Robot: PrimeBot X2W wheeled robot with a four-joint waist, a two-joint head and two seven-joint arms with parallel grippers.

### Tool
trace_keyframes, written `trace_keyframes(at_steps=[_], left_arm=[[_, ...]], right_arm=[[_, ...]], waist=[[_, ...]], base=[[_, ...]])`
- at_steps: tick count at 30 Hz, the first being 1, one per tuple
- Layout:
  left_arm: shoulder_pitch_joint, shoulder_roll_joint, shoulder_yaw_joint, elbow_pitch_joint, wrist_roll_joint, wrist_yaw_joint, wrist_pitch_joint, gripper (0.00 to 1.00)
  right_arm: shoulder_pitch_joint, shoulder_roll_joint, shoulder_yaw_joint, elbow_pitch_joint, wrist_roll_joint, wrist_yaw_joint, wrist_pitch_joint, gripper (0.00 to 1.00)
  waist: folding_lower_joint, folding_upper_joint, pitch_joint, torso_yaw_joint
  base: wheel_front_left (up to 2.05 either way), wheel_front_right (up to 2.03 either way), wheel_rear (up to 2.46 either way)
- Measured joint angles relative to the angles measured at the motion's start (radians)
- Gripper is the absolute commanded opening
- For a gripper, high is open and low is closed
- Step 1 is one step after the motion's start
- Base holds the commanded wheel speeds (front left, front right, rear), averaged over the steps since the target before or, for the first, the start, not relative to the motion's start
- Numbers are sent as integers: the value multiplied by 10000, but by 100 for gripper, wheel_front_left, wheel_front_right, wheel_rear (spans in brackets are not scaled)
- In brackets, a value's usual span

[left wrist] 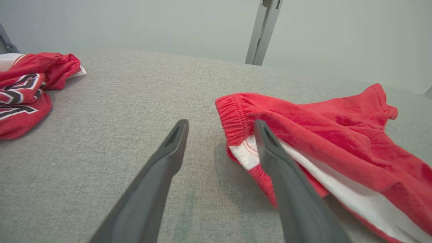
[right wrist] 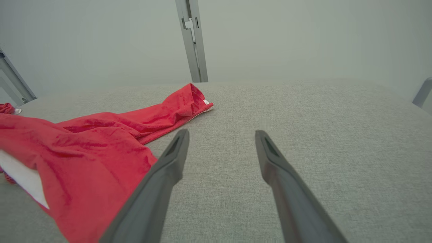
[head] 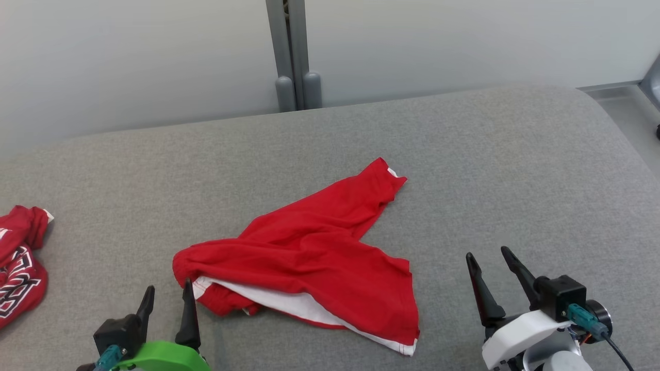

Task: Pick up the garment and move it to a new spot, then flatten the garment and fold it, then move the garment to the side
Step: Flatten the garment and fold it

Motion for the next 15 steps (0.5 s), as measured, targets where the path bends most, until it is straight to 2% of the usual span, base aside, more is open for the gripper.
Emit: trace_keyframes(at_steps=[5, 15], left_arm=[[92, -194, 163, -27, 351, -119, 0, 100], [240, -268, 96, 201, 502, -203, 0, 100]], right_arm=[[89, -6, 506, 190, 88, 0, 0, 100], [295, 10, 2911, 1847, 67, 0, 0, 100]], waist=[[0, 0, -49, 35], [0, 0, 9, 242]], base=[[0, 0, 0], [0, 0, 0]])
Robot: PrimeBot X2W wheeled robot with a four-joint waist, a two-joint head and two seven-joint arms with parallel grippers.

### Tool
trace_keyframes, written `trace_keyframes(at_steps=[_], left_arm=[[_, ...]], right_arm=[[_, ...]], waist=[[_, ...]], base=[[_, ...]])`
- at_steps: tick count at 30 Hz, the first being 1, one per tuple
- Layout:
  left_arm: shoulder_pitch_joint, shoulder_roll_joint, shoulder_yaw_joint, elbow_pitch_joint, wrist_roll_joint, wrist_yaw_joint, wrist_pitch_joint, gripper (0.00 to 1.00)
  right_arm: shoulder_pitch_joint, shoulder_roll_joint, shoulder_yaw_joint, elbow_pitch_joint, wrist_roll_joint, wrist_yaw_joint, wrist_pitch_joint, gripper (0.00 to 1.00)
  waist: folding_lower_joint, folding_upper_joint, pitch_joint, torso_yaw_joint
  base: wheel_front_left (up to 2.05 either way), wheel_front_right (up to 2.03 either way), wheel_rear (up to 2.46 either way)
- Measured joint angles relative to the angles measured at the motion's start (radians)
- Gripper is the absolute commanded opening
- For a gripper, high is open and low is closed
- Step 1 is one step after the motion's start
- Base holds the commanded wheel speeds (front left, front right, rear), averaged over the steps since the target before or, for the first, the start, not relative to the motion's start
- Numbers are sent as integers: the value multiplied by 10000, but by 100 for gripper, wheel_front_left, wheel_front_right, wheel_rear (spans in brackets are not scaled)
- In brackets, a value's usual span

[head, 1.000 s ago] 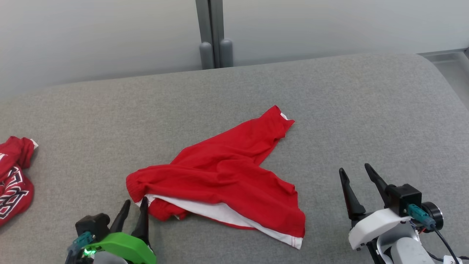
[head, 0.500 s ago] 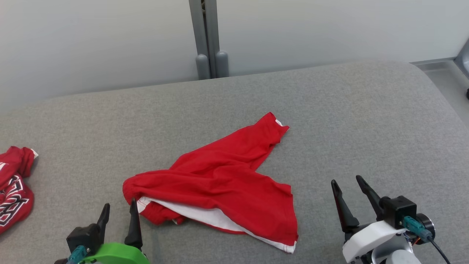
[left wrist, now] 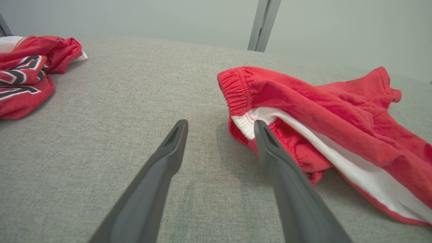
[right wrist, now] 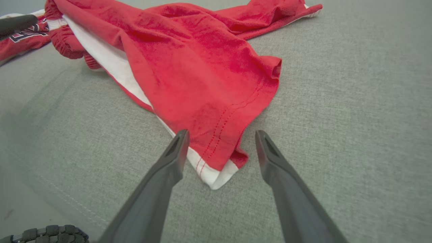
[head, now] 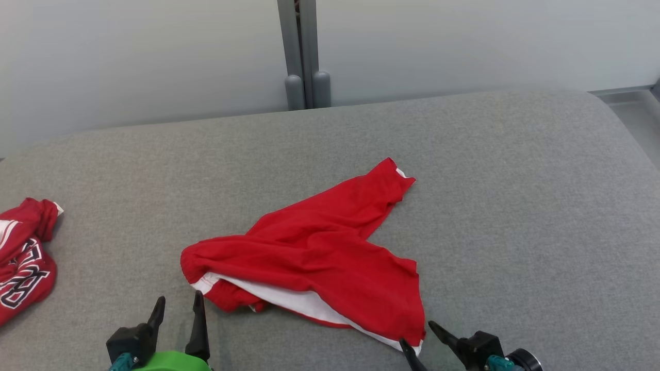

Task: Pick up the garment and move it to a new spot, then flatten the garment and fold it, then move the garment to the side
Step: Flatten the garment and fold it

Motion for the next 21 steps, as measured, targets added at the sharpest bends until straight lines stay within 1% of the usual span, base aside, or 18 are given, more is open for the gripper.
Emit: trace_keyframes(at_steps=[4, 13, 14, 15, 16, 17, 18, 19, 21], left_arm=[[86, -4, -96, 35, -98, -13, 0, 100], [83, -6, -288, -81, -167, -15, 0, 100], [80, -6, -311, -92, -167, -15, 0, 100], [78, -6, -324, -98, -174, -15, 0, 100], [78, -6, -336, -102, -182, -15, 0, 100], [77, -6, -345, -102, -182, -15, 0, 100], [75, -8, -349, -104, -186, -15, 0, 100], [72, -8, -353, -111, -194, -15, 0, 100], [57, -8, -359, -136, -213, -15, 0, 100]], right_arm=[[6, 0, 359, 349, 159, 0, 2, 100], [-277, -2, 458, 485, 780, 0, 2, 100], [-302, -2, 470, 481, 842, 0, 2, 97], [-323, -2, 468, 489, 905, 0, 2, 77], [-348, -2, 466, 497, 932, 0, 2, 60], [-406, -2, 456, 510, 963, 0, 2, 41], [-466, -2, 435, 508, 989, 0, 2, 24], [-502, -2, 387, 483, 1057, 0, 0, 0], [-618, -2, 192, 366, 1149, 0, 2, 0]], waist=[[0, 0, 6, 79], [0, 0, 142, 196], [0, 0, 166, 214], [0, 0, 187, 232], [0, 0, 203, 247], [0, 0, 224, 265], [0, 0, 247, 280], [0, 0, 269, 291], [0, 0, 335, 318]], base=[[0, 0, 0], [0, 0, 0], [0, 0, 0], [0, 0, 0], [0, 0, 0], [0, 0, 0], [0, 0, 0], [0, 0, 0], [0, 0, 0]])
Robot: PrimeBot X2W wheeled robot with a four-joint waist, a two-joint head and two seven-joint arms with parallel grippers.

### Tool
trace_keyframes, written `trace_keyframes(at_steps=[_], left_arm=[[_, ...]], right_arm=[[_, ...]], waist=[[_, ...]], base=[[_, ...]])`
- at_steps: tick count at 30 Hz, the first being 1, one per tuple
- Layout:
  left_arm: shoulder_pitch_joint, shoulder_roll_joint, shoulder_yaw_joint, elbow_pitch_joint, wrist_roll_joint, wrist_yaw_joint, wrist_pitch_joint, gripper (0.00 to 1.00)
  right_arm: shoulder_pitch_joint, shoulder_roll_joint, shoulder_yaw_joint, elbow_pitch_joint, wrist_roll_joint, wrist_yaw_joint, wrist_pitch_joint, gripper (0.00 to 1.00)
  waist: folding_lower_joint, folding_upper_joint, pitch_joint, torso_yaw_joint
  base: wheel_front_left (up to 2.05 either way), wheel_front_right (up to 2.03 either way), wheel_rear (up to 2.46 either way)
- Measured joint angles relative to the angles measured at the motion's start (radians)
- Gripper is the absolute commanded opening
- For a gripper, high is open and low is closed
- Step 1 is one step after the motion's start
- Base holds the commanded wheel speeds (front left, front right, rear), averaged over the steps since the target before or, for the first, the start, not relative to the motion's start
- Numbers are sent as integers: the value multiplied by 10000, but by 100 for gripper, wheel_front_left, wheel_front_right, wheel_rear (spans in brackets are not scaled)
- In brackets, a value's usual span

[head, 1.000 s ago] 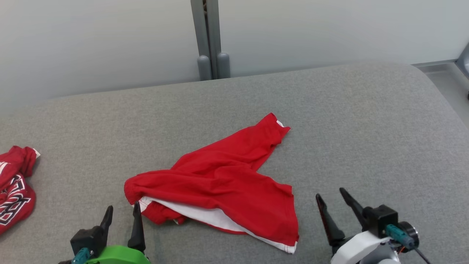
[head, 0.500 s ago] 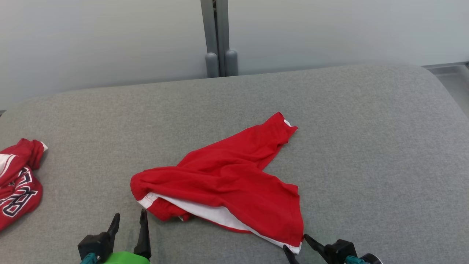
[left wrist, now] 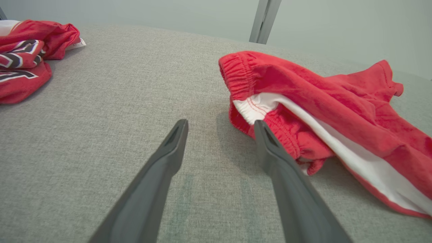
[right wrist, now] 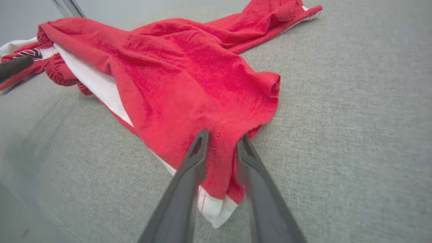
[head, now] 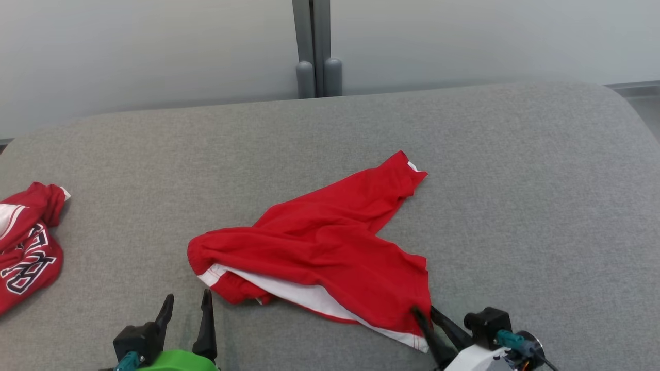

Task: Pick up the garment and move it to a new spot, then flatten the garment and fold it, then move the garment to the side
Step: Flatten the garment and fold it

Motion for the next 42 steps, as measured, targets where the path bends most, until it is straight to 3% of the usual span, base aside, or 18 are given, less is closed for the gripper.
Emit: trace_keyframes(at_steps=[7, 13, 14, 15, 16, 19, 23, 31, 42], left_arm=[[-286, -2, -144, -127, -2, 0, 0, 100], [-582, -6, -546, -150, -8, -2, 0, 100], [-612, -8, -604, -150, -10, -2, 0, 100], [-637, -8, -642, -146, -12, -2, 0, 100], [-662, -8, -656, -142, -12, -2, 0, 100], [-709, -8, -715, -134, -40, -2, 0, 100], [-708, -8, -694, -153, -42, -2, 0, 100], [-329, -10, -286, -558, 366, -13, 0, 100], [502, -10, -228, -932, 709, -13, 0, 100]], right_arm=[[-856, -4, -1120, 119, -123, 0, 0, 0], [-2269, -6, -2429, 1221, -825, 0, -2, 0], [-2490, 6, -2652, 1501, -959, 0, -2, 11], [-2678, 0, -2867, 1791, -1103, 0, 0, 71], [-2802, 0, -3047, 1971, -1218, 0, 0, 100], [-3146, 2, -3540, 2052, -1561, 0, 0, 100], [-3045, -10, -3919, 1160, -1818, 0, 0, 100], [-1196, 0, -3779, -1026, -2107, 0, -2, 100], [408, -2, -3632, -1229, -2011, 0, 0, 100]], waist=[[0, 0, 384, 95], [0, 0, 803, 223], [0, 0, 867, 255], [0, 0, 921, 289], [0, 0, 956, 317], [0, 0, 1034, 403], [0, 0, 952, 391], [0, 0, 489, 143], [0, 0, -206, -237]], base=[[0, 0, 0], [0, 0, 0], [0, 0, 0], [0, 0, 0], [0, 0, 0], [0, 0, 0], [0, 0, 0], [0, 0, 0], [0, 0, 0]])
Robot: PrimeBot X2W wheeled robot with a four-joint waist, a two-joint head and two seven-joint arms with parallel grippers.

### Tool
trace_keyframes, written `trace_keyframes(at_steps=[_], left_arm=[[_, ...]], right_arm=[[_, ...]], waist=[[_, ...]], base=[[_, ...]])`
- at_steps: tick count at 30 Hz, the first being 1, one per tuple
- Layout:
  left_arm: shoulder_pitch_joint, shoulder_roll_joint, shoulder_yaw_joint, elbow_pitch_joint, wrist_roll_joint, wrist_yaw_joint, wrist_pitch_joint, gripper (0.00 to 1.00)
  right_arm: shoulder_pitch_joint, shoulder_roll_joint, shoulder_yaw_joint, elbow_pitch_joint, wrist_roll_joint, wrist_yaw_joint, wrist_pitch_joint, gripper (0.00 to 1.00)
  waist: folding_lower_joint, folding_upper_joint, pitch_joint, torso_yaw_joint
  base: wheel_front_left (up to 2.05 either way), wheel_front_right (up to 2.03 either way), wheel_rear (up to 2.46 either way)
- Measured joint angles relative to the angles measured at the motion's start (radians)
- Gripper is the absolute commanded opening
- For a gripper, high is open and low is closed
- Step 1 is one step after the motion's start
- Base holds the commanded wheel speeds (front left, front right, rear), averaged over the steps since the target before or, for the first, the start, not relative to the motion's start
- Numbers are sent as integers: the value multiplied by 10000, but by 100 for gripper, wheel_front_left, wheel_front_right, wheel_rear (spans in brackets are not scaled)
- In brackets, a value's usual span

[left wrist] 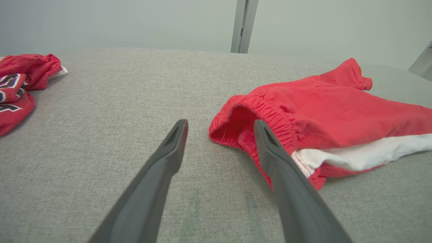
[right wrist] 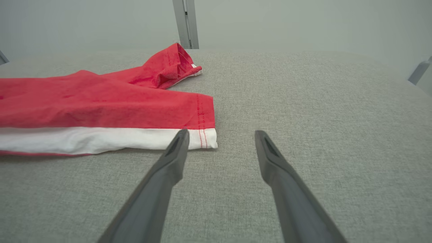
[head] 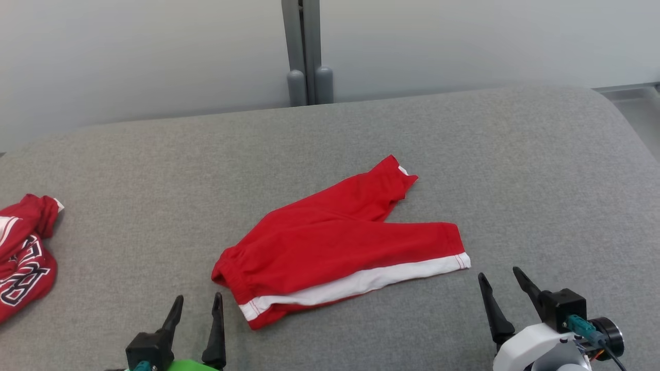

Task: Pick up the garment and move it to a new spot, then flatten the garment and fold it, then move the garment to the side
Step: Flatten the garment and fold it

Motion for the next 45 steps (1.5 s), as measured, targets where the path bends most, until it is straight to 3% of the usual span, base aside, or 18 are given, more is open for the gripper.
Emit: trace_keyframes(at_steps=[13, 20, 21, 22, 23, 24, 25, 42, 43, 45], left_arm=[[46, -6, -1674, 773, -1223, 0, 0, 100], [-303, 54, -2057, 838, -1651, 0, 0, 100], [-337, 71, -2073, 832, -1674, 0, 0, 90], [-377, 84, -2079, 811, -1682, 0, 0, 49], [-406, 107, -2084, 786, -1707, 0, 0, 49], [-428, 142, -2082, 765, -1714, 0, 0, 20], [-438, 176, -2084, 744, -1720, 0, 0, 0], [-855, 387, -2577, 464, -1778, 0, 0, 0], [-880, 407, -2602, 456, -1778, 0, 0, 0], [-939, 435, -2638, 439, -1778, 0, 0, 0]], right_arm=[[-152, 2, 456, 90, 148, 0, 0, 100], [-356, 0, 454, 136, 125, 0, -2, 100], [-384, 0, 453, 144, 121, 0, 0, 100], [-428, 0, 454, 161, 117, 0, -2, 100], [-461, -2, 466, 190, 117, 0, 0, 100], [-490, 0, 474, 230, 117, 0, -2, 100], [-517, 0, 477, 280, 117, 0, 0, 100], [-1914, 4, 581, 2291, 754, 0, 0, 100], [-1956, 0, 606, 2366, 780, 0, -2, 76], [-2062, 2, 681, 2552, 825, 0, -2, 13]], waist=[[0, 0, 163, -139], [0, 0, 489, -167], [0, 0, 523, -161], [0, 0, 562, -152], [0, 0, 601, -141], [0, 0, 640, -129], [0, 0, 666, -118], [0, 0, 1227, 319], [0, 0, 1259, 347], [0, 0, 1328, 390]], base=[[0, 0, 0], [0, 0, 0], [0, 0, 0], [0, 0, 0], [0, 0, 0], [0, 0, 0], [0, 0, 0], [0, 0, 0], [0, 0, 0], [0, 0, 0]])
